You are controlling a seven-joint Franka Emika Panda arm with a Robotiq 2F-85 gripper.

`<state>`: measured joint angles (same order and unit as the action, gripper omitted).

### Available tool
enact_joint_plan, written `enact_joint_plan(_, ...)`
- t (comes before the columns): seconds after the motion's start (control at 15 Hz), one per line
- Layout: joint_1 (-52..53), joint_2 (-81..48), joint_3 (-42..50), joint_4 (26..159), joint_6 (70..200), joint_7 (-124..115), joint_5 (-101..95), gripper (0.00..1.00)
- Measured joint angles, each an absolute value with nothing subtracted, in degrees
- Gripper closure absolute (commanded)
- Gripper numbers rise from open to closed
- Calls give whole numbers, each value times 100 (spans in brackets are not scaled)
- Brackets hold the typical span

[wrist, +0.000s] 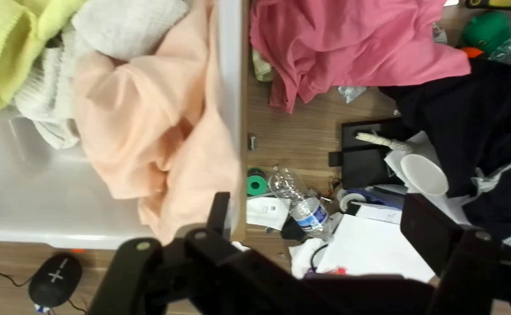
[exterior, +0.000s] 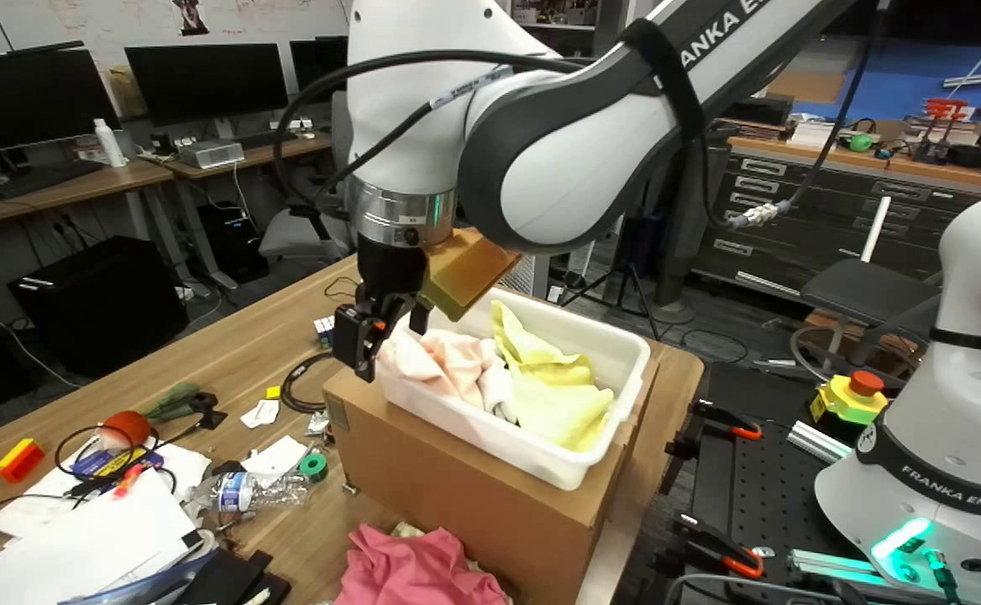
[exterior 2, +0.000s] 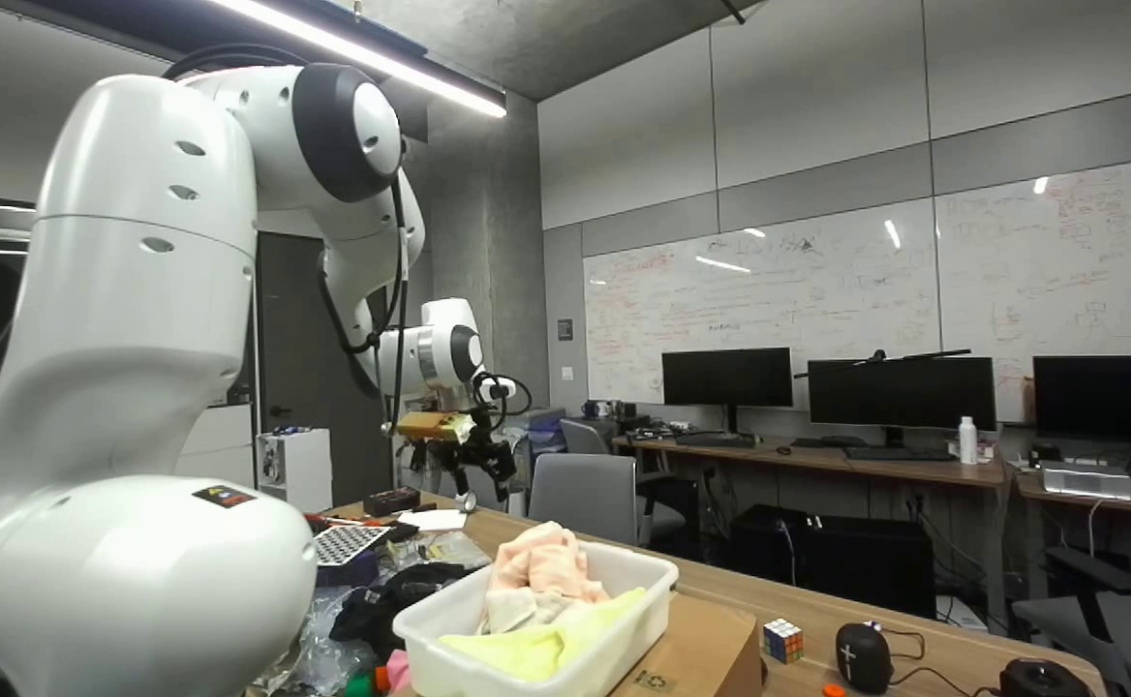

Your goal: Remove the clothes from the bowl and put them on the table

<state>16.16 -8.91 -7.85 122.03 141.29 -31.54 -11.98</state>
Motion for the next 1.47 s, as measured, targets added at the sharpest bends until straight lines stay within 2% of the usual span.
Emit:
enact_joint_plan(0.53,973,-896,-471,12822,14116,-3153,-343,0)
enact_joint_plan(0.93,904,-897,-467,12978,14045,-3343,498,0)
enact_joint_plan(1.47,859,-895,-286,12904,14115,-4067,513,0)
